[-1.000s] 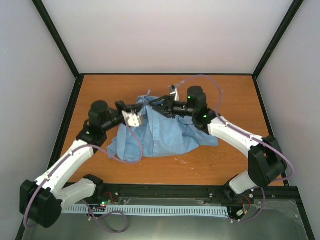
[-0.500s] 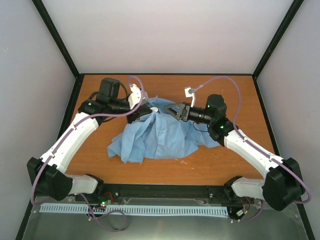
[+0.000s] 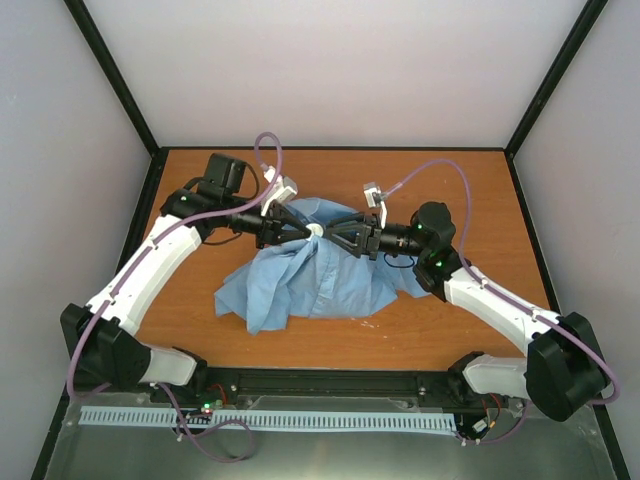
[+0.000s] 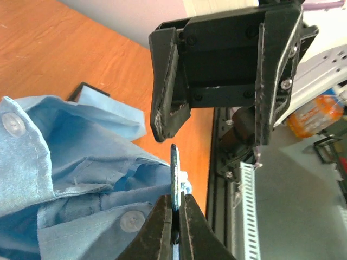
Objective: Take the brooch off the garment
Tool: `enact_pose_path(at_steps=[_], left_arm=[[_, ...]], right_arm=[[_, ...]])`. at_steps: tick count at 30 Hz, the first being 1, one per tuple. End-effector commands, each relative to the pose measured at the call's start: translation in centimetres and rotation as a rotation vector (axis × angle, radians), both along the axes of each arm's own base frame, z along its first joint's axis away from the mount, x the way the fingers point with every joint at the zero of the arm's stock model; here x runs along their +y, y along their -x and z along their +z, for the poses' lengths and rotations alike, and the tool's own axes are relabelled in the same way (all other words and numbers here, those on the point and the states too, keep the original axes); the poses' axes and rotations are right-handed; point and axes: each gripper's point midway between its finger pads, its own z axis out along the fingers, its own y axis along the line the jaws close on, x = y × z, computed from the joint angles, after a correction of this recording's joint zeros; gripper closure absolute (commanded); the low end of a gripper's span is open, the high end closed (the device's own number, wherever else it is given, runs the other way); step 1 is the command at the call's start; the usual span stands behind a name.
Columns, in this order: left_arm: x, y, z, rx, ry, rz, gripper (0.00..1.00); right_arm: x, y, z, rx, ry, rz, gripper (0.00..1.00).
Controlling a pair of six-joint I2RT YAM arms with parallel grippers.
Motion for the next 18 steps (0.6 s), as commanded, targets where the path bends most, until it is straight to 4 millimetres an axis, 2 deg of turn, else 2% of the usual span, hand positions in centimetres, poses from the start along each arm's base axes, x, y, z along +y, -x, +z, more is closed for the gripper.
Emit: enact_pose_path(at_steps=[1, 12, 18], left_arm=[[-0.7, 1.4, 3.5, 0.082, 0.104, -0.059, 0.99], [-0.6, 3.0, 5.0, 0.131, 0.172, -0.094, 0.99], [-0.6, 3.0, 4.9, 0.132, 0.175, -0.097, 0.99]], right_arm=[[0.4, 1.4, 1.3, -0.082, -0.043, 0.061, 0.50], [1.0, 2.1, 1.9, -0.089, -0.070, 0.086, 0.60], [1.4, 2.2, 1.8, -0.074, -0.069, 0.101, 0.84]])
